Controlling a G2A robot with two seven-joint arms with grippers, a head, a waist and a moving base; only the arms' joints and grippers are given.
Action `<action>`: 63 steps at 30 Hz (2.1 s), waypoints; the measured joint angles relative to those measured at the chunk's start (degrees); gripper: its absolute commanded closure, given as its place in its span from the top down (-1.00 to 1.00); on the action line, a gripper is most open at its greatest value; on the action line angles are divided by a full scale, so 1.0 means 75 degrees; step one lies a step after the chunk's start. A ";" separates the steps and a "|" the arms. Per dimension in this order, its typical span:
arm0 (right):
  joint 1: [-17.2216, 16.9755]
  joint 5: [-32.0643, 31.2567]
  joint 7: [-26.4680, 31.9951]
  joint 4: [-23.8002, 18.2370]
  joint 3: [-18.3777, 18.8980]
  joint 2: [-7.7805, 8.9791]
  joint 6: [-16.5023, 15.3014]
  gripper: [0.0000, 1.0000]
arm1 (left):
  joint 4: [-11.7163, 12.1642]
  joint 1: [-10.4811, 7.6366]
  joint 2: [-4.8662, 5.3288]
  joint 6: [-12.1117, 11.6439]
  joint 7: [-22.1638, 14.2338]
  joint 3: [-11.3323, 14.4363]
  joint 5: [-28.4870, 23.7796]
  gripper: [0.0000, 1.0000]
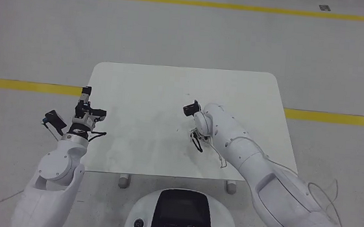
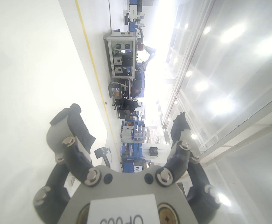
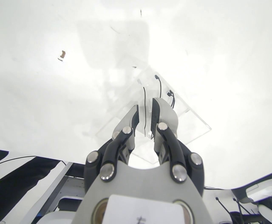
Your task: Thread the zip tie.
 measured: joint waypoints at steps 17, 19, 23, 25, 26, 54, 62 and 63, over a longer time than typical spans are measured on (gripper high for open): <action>0.0149 -0.0104 0.0250 0.0073 0.0208 -0.0028 -0.0089 -1.00 | 0.0000 0.0000 0.0000 0.0000 0.0000 0.0000 0.0000 1.00; 0.0125 -0.0126 0.0418 -0.0086 0.0307 0.0050 -0.0239 -1.00 | 0.0000 0.0000 0.0000 0.0000 0.0000 0.0000 0.0000 1.00; 0.0018 -0.0238 0.0724 -0.0526 0.0552 0.0248 -0.0409 -1.00 | 0.0000 0.0000 0.0000 0.0000 0.0000 0.0000 0.0000 1.00; -0.0084 -0.0295 0.0849 -0.0868 0.0749 0.0383 -0.0403 -1.00 | 0.0000 0.0000 0.0000 0.0000 0.0000 0.0000 0.0000 1.00; -0.0141 -0.0314 0.0893 -0.1040 0.0853 0.0447 -0.0392 -1.00 | 0.0000 0.0000 0.0000 0.0000 0.0000 0.0000 0.0000 1.00; -0.1213 0.1285 0.0684 -0.4227 0.3049 0.1165 -0.0619 -1.00 | 0.0000 0.0000 0.0000 0.0000 0.0000 0.0000 0.0000 1.00; -0.1073 0.2597 0.0300 -0.3968 0.3274 0.1083 -0.0727 -1.00 | 0.0000 0.0000 0.0000 0.0000 0.0000 0.0000 0.0000 1.00; -0.1073 0.2585 0.0301 -0.3970 0.3273 0.1083 -0.0724 -1.00 | 0.0000 0.0000 0.0000 0.0000 0.0000 0.0000 0.0000 1.00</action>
